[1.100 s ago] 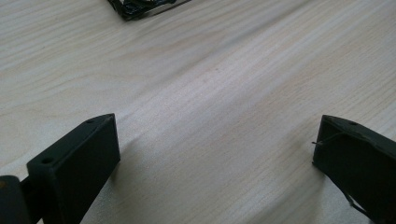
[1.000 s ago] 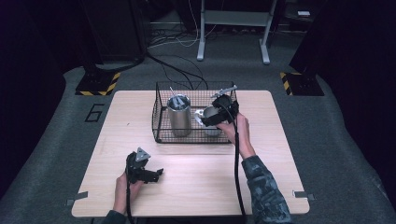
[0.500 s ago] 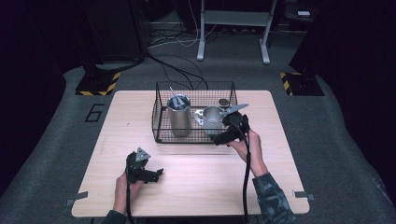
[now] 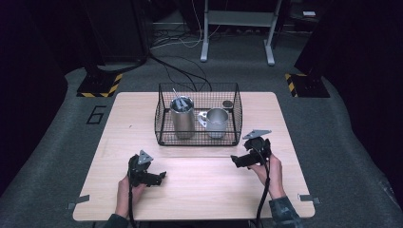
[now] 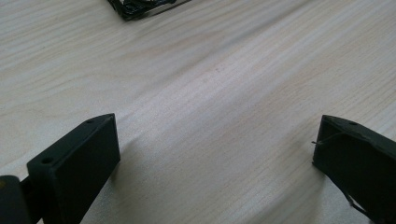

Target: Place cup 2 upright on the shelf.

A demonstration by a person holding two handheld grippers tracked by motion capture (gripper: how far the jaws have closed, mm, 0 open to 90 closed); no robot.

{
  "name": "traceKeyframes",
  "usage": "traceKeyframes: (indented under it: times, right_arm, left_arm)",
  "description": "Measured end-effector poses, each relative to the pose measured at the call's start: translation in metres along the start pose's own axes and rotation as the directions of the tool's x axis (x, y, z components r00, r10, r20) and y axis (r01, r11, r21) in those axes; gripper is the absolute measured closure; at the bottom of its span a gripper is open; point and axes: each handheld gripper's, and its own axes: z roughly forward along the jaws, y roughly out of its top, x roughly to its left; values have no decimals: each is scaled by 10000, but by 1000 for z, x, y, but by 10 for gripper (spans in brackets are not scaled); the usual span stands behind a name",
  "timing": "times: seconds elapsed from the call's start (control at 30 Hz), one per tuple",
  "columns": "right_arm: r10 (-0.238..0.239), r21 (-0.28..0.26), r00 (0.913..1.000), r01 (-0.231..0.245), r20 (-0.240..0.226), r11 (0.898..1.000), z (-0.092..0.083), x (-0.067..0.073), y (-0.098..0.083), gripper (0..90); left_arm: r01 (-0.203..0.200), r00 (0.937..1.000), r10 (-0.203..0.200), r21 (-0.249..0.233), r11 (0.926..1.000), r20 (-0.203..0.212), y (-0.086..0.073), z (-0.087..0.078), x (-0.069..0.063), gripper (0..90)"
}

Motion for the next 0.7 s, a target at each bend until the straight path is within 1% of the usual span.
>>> traceKeyframes:
  times: [0.03,0.07,0.13,0.2,0.23,0.27,0.3,0.33,0.37,0.4,0.43,0.5,0.57,0.67,0.7]
  right_arm:
    - [118,49,9999,-118,53,9999,1,-2,-7,0]
    - [175,74,9998,-176,135,9998,3,-5,-17,0]
    - [445,30,9988,-446,192,9990,4,-9,-32,0]
    - [732,-60,9971,-731,215,9973,7,-13,-48,0]
    - [804,-42,9965,-804,246,9968,8,-16,-55,0]
    - [949,-18,9949,-949,347,9955,10,-18,-62,0]
    - [1030,30,9939,-1032,392,9947,11,-19,-67,0]
    - [1162,119,9924,-1168,401,9931,13,-21,-73,0]
    - [1223,128,9917,-1228,390,9923,14,-23,-79,0]
    - [1271,183,9910,-1280,423,9916,15,-24,-84,0]
    - [1298,270,9905,-1311,460,9910,16,-25,-89,0]
    - [1413,260,9879,-1432,640,9894,17,-27,-99,0]
    - [1464,237,9871,-1482,654,9887,17,-27,-101,0]
    - [1275,36,9888,-1281,779,9918,18,-29,-106,0]
    - [1318,-11,9875,-1322,864,9912,18,-28,-108,0]
  left_arm:
    - [46,10000,-46,-5,10000,19,0,0,0,3]
    - [-16,10000,16,4,10000,-1,0,0,0,3]
    - [-59,10000,59,14,10000,2,0,0,0,3]
    - [-38,10000,38,10,10000,23,0,0,0,3]
    - [51,10000,-51,-3,10000,43,0,0,0,3]
    - [-28,10000,28,10,10000,26,0,0,0,3]
    - [33,10000,-33,1,10000,43,0,0,0,3]
    - [-101,9999,101,21,9999,23,0,0,1,3]
    - [-15,10000,15,6,10000,32,0,0,0,2]
    - [-53,10000,53,11,10000,24,0,0,0,3]
    - [41,10000,-41,-4,10000,47,0,0,0,3]
    - [18,10000,-18,8,10000,47,0,0,0,3]
    - [-4,10000,4,7,10000,36,0,0,0,3]
    - [16,10000,-16,5,10000,46,0,0,0,3]
    - [-50,10000,50,16,10000,27,0,0,0,3]
